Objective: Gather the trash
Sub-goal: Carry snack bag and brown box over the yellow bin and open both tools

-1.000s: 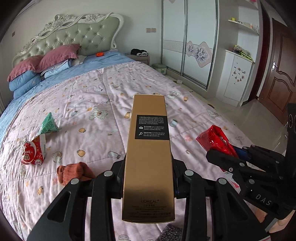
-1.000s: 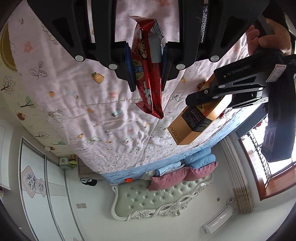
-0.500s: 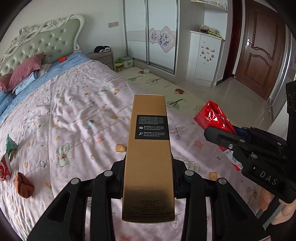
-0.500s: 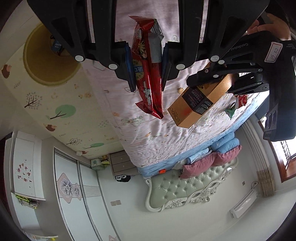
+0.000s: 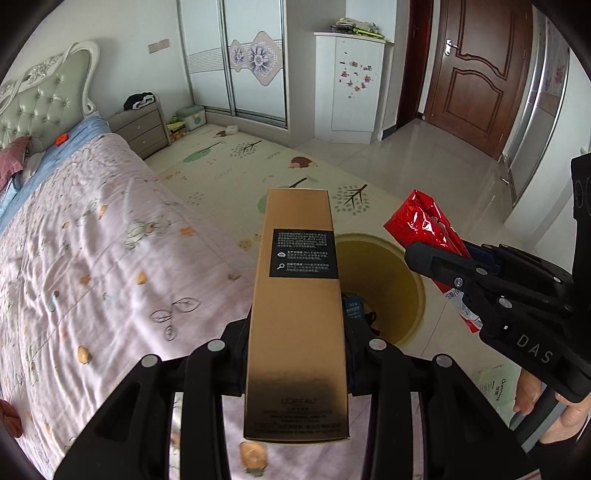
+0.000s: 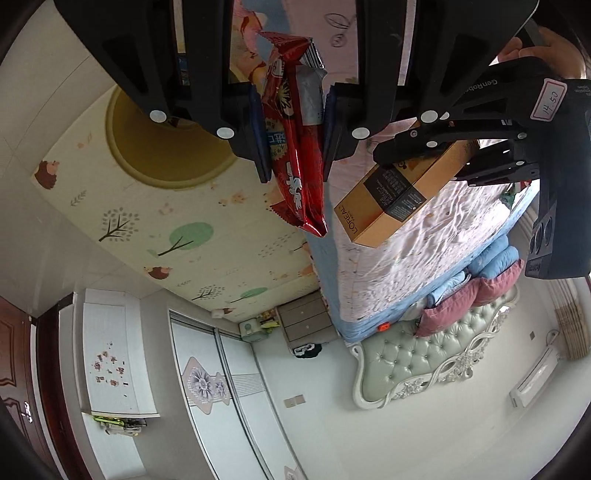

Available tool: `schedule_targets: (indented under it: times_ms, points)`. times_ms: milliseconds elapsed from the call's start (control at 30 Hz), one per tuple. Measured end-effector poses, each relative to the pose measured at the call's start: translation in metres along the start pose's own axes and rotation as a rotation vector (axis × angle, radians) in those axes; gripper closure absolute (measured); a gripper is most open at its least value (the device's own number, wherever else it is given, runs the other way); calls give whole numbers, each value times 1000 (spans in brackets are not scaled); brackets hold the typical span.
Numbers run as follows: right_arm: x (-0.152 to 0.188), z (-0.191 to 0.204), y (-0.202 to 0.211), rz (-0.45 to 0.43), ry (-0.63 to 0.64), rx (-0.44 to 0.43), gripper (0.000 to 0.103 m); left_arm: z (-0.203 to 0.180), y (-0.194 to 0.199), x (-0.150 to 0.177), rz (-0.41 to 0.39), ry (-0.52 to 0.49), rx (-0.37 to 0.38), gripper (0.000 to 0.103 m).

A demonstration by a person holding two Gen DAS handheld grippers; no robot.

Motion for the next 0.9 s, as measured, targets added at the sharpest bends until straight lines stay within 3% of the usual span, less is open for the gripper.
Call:
schedule_targets:
  times_ms: [533,900]
  points:
    - [21,-117,-4,38,-138,102,78,-85,-81,-28,124,-84,127,67]
    - [14,-141,-25,65,-146,106,77,-91,-113,-42,192,-82,119,67]
Point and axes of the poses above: each gripper's, at about its wrist camera, not at the fingertips, and y roughly against the way its jaws point, z to its left, x to its underside, the point moved 8 cm from there along -y, roughly the way its jaws point, and after that the axes turned 1 degree about -z, right-handed, at the moved point
